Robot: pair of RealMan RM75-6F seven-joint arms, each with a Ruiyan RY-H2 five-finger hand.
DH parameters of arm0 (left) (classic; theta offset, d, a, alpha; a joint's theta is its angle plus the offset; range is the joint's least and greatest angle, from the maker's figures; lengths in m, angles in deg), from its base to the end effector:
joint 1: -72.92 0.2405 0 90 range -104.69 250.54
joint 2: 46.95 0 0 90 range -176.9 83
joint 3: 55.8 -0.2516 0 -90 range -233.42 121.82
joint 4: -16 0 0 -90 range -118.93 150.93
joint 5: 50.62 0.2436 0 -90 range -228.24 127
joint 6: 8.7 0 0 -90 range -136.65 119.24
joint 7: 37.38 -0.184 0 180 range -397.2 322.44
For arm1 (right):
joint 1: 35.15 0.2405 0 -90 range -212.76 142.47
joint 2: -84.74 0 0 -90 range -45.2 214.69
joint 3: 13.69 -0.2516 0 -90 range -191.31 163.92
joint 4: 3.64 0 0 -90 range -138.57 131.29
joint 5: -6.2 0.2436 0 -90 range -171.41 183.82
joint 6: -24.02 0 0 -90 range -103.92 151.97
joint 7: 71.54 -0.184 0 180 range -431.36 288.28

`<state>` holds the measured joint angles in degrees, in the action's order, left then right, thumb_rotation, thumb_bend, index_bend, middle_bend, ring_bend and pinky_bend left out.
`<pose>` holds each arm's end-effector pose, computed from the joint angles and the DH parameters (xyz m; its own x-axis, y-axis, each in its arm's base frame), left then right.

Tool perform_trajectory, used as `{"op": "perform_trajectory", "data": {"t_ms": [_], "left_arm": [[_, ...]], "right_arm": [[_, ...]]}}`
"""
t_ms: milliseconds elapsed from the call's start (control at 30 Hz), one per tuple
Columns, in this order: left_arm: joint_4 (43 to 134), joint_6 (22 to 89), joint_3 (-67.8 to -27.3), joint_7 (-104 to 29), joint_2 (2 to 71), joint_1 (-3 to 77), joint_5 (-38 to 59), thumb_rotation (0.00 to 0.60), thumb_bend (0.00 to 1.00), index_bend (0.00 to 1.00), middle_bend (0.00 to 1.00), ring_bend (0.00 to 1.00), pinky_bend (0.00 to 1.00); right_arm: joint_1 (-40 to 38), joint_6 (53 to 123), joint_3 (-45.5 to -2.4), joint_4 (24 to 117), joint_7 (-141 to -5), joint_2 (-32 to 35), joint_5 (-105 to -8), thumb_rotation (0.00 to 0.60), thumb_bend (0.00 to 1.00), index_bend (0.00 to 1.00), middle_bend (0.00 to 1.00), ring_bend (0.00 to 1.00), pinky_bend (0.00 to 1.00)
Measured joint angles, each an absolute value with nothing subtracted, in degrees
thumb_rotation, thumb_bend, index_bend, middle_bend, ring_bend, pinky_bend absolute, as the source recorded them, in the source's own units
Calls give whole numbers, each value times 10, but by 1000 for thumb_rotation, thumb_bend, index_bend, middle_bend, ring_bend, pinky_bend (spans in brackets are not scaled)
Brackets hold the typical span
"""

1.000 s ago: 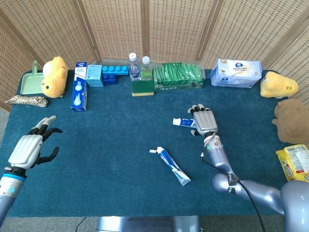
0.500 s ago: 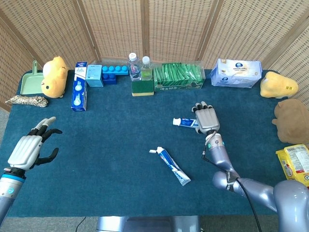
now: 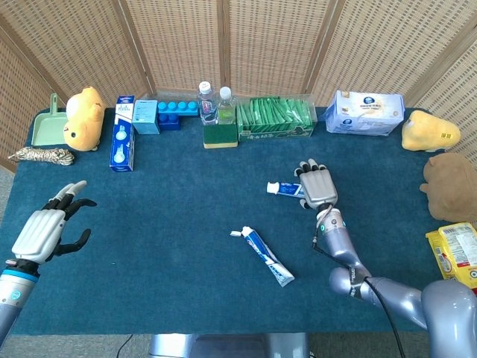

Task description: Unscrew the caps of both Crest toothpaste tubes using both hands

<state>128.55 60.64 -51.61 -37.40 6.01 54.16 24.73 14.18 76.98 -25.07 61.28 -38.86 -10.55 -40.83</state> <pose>-0.2353 0.2786 0.1146 0.2432 0.2130 0.9463 0.9692 -0.0915 -0.2284 -0.1829 -0.4588 -0.0557 0.6321 -0.1981 0.7491 -0.7748 -0.1711 0.6086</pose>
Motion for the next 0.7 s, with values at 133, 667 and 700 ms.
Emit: {"op": "perform_trajectory", "data": {"t_ms": [133,667,700], "left_arm": [[1287,607,-516,-371,57,545,247,600,388,253,0,0,146],[1293,603,-516,-365,53,547,254,600,388,250,0,0,141],[1293,603,-516,-365,53,547,254,600,388,249,0,0,141]], "right_arm": [[143,762,-249,586,-391,-115,-418,600,233,284,194,111,249],[143,730,-257,552,-400,-112,-434,600,238,327,205,130,247],[143,727,-258,557,-398,-110,-430,600,239,329,205,130,247]]}}
